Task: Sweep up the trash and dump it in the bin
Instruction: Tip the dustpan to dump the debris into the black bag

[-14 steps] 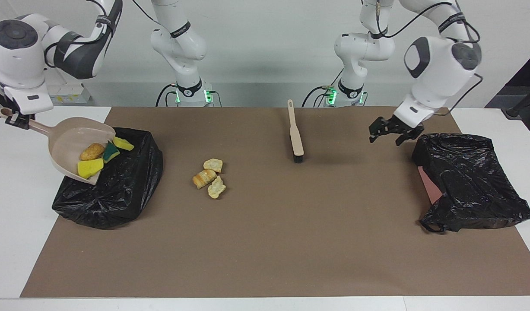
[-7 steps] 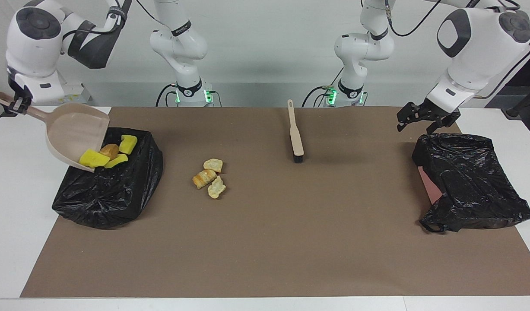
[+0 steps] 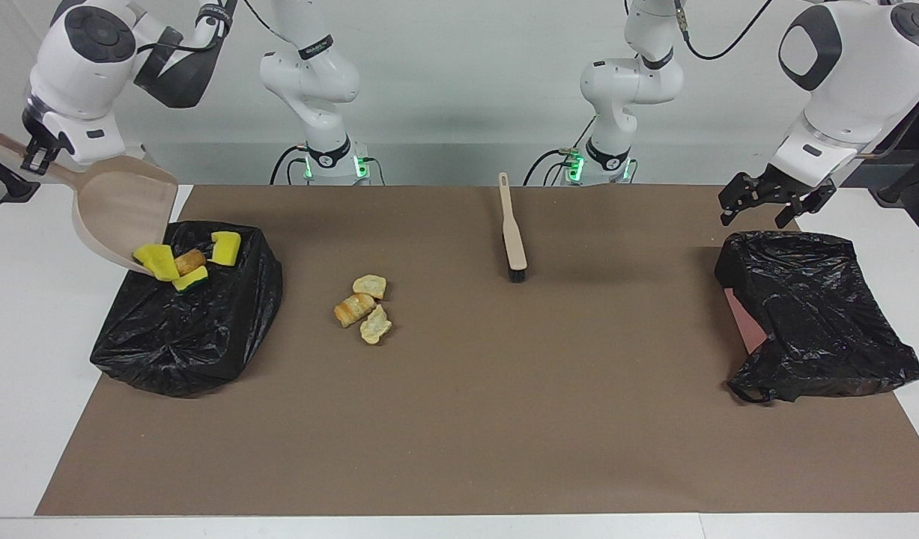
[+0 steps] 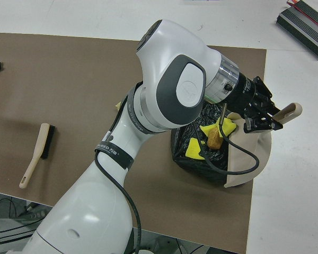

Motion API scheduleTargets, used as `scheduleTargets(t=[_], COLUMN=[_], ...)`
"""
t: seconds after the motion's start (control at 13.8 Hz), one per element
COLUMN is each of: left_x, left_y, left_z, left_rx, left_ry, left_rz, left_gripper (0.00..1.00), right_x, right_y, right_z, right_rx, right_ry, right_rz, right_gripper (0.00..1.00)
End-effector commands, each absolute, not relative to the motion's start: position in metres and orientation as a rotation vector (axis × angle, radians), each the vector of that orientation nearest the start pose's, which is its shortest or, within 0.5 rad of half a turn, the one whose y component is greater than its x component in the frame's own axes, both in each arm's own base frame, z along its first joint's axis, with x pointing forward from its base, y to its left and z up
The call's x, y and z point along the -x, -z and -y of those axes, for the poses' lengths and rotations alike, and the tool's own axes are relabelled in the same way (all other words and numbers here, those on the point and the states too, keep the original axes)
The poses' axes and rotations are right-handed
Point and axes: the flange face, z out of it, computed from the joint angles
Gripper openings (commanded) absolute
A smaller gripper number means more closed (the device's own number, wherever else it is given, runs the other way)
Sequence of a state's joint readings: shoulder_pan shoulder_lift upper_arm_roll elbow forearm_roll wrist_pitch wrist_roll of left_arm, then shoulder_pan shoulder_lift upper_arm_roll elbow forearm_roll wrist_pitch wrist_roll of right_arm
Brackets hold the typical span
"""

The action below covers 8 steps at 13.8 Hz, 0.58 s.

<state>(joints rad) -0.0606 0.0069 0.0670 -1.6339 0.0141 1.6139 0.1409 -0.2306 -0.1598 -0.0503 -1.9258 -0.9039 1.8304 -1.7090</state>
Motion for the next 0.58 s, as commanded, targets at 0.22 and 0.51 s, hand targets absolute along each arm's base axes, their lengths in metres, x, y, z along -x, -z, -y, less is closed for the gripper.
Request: scheduleTargets(t=[0.22, 0.51], left_x=[-0.552, -0.549], left_y=[-0.608, -0.617], left_z=[-0.001, 0.000], left_rx=[3.111, 3.121], left_ry=[-0.057, -0.076], left_rz=[-0.201, -0.189], left_gripper=[1.00, 1.00], right_x=[-0.465, -0.440], right_y=[-0.606, -0.628], right_z=[0.215, 0.187], right_rx=[-1.674, -1.791], right_ry=[0.979, 1.023], right_rz=[-1.780, -1.731], right_gripper=[0.00, 0.00])
